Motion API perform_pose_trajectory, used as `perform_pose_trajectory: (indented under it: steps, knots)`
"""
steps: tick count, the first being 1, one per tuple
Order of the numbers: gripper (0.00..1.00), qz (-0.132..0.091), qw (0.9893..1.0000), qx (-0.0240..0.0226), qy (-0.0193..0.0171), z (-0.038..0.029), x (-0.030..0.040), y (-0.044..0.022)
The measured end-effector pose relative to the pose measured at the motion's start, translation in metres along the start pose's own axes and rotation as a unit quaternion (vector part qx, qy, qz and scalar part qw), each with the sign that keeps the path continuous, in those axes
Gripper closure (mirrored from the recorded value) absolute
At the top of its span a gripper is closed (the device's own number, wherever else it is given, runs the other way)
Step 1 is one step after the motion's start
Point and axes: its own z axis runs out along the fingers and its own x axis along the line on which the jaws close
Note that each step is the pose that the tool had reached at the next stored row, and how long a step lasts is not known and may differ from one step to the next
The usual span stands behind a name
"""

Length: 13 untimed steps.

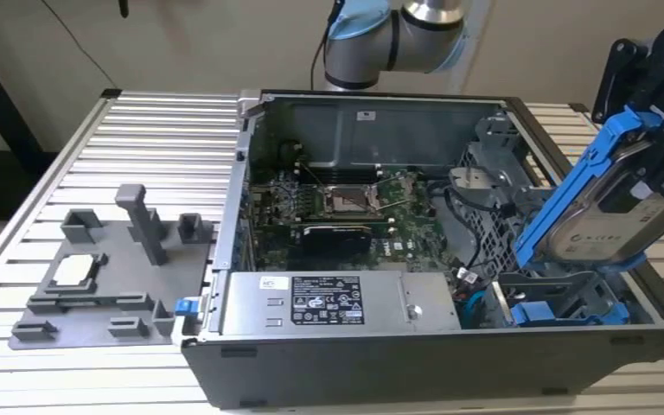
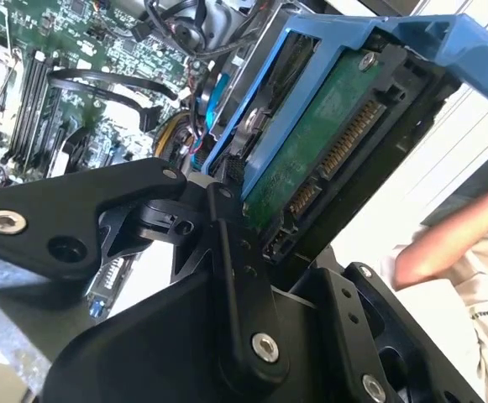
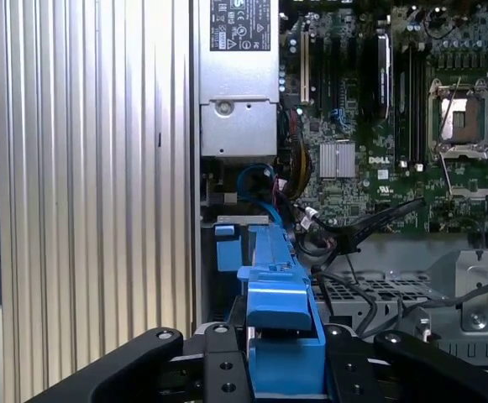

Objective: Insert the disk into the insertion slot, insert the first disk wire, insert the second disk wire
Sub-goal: 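Insert the disk into the insertion slot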

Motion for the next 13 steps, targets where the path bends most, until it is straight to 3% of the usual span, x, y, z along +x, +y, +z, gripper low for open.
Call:
perform_pose_trajectory:
  steps: [13]
  knots:
    - [0.67,0.000,1.0000,0.0010,0.0006,0.0058,0.0000,-0.0002]
